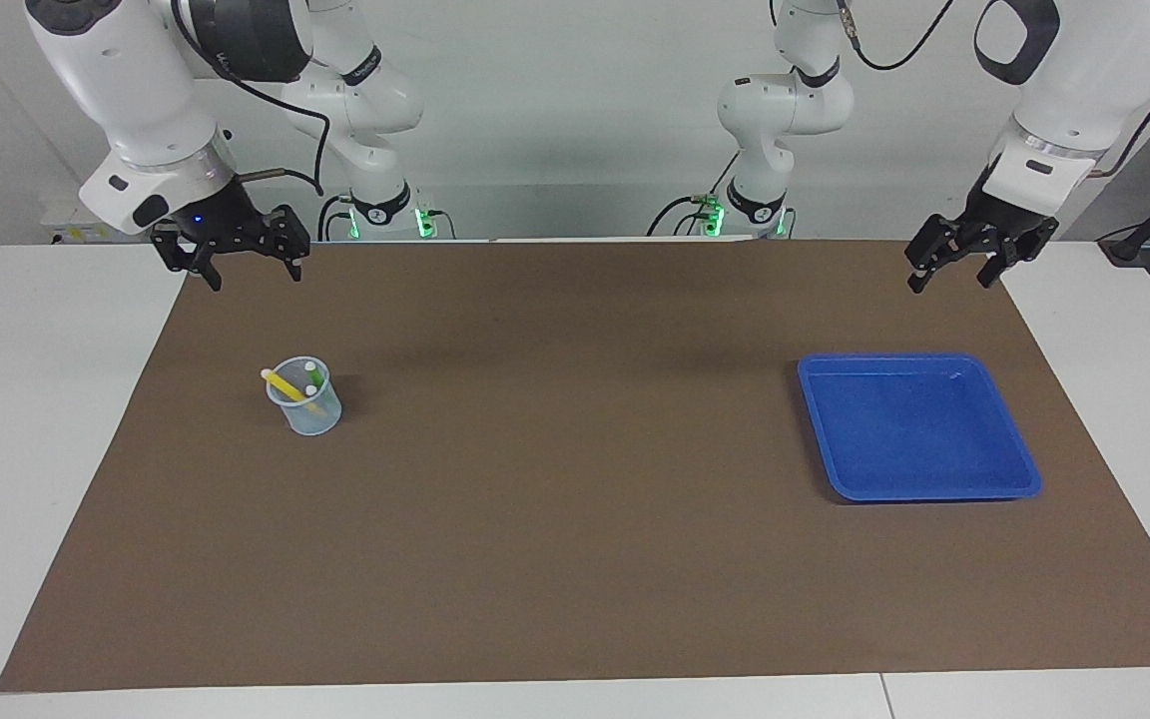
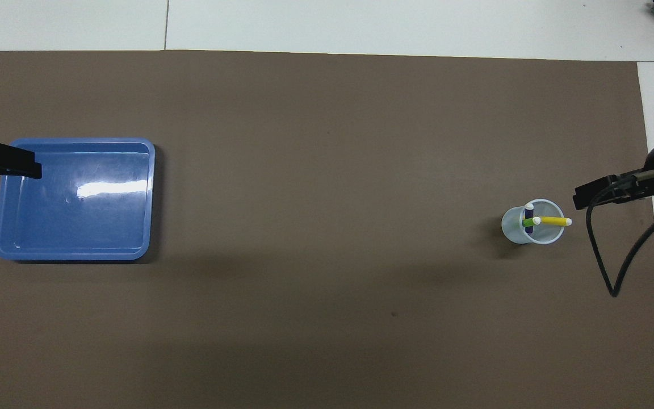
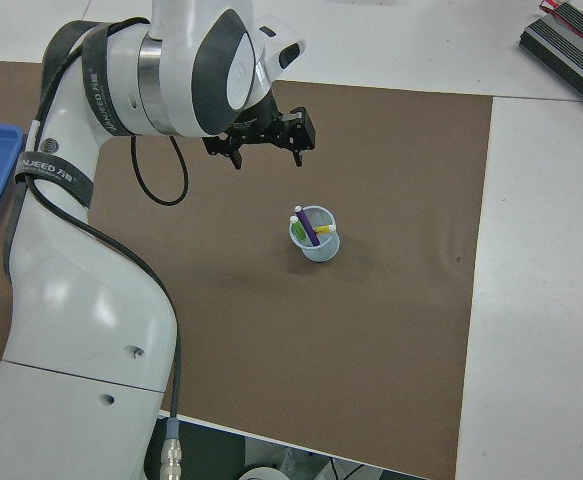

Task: Right arm passes pens to left for tray arrangement

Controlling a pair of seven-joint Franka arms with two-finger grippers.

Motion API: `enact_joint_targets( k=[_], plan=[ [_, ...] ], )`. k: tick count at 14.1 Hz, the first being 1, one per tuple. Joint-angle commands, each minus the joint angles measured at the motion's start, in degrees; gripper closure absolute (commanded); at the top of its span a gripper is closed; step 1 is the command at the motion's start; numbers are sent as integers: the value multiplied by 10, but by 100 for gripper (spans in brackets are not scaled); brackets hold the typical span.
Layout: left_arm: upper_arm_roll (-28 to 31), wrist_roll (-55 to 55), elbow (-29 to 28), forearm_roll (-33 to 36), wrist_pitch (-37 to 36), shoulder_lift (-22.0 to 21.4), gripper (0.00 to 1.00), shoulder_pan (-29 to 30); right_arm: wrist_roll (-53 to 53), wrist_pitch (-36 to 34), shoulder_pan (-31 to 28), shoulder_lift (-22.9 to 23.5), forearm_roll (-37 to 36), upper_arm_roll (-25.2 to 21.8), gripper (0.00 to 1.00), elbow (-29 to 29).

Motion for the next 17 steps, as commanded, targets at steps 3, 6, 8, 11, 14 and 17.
enact_joint_targets(
  k=[3, 6, 8, 11, 14, 17],
  plan=[
    [0, 6, 3, 9, -11, -2, 0, -1, 11, -3, -3, 8, 0, 6, 0, 11],
    [0, 5, 3, 9, -11, -1, 0, -1, 9, 0, -3, 8, 1, 7, 0, 10],
    [0, 5, 3, 9, -10, -1, 0, -1, 10, 2, -3, 8, 2, 14, 0, 12],
    [0, 5, 2, 9, -10, -2, 0, -1, 4, -7, -4, 3, 2, 15, 0, 12],
    [2, 0, 1, 9, -11, -2, 0, -1, 0, 7, -2, -3, 2, 16, 0, 12],
    [1, -1, 0, 7, -8, -2, 0, -1, -76, 75, 0, -24, 20, 18, 0, -42]
  ],
)
